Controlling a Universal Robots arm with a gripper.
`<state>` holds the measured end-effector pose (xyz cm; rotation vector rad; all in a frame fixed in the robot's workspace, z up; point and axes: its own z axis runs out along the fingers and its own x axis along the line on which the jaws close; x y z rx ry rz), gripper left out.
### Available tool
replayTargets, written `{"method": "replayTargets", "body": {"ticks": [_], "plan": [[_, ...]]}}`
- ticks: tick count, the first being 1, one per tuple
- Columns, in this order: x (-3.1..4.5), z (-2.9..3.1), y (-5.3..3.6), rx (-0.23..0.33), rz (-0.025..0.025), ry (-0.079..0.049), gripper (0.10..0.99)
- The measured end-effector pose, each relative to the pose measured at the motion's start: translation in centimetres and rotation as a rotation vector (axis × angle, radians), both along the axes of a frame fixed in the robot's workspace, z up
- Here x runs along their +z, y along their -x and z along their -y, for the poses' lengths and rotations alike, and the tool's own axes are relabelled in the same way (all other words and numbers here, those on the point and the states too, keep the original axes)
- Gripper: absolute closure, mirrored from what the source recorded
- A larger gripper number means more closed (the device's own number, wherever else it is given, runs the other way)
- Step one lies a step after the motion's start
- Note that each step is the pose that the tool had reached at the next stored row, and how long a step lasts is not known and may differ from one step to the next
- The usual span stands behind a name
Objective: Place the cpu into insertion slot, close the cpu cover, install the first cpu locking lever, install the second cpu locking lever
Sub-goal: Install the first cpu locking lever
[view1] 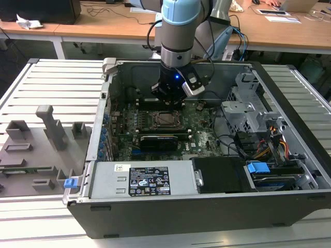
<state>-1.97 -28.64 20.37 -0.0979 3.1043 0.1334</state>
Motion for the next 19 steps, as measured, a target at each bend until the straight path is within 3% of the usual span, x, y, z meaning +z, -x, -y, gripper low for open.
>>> {"method": "replayTargets", "body": {"ticks": [13,19], "plan": [[-0.22,-0.01,0.00,0.000,0.0001,0.003,0.980],[0.59,-0.01,0.00,0.000,0.0002,0.002,0.980]]}}
